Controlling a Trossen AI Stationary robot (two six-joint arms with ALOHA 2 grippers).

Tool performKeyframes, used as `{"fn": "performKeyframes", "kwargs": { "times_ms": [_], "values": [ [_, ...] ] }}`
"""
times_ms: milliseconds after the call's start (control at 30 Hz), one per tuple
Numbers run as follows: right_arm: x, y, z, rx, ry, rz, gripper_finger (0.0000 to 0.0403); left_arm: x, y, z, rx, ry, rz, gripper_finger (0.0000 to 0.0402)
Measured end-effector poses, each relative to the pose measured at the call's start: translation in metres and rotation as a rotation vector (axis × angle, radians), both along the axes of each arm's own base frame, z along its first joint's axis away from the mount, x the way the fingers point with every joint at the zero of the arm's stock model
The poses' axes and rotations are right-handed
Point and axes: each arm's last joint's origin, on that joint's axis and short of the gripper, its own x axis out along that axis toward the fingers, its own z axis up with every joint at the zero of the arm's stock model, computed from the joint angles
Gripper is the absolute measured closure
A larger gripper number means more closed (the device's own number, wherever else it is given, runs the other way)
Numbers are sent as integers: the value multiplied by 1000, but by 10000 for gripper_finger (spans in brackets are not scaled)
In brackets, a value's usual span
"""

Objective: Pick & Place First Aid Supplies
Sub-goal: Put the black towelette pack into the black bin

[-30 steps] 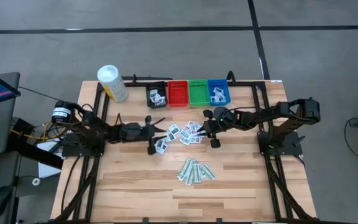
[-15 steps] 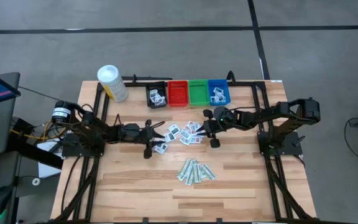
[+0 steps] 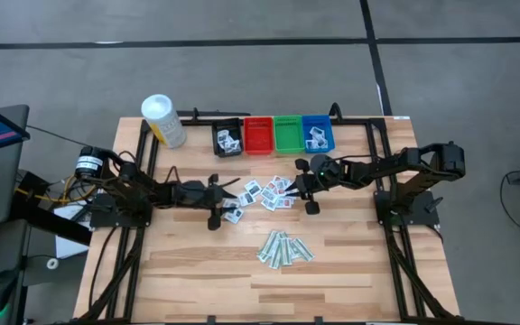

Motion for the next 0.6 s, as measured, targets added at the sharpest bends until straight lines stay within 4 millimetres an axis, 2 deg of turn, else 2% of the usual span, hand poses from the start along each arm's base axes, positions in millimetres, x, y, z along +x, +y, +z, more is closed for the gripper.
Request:
{"fn": "performKeyframes", "kwargs": {
  "times_ms": [100,600],
  "values": [
    [0,0,0,0,0,0,338,-3,2,-5,21,56,49,212],
    [0,0,0,0,0,0,338,-4,2,-6,-8,60,85,224]
  ]
}}
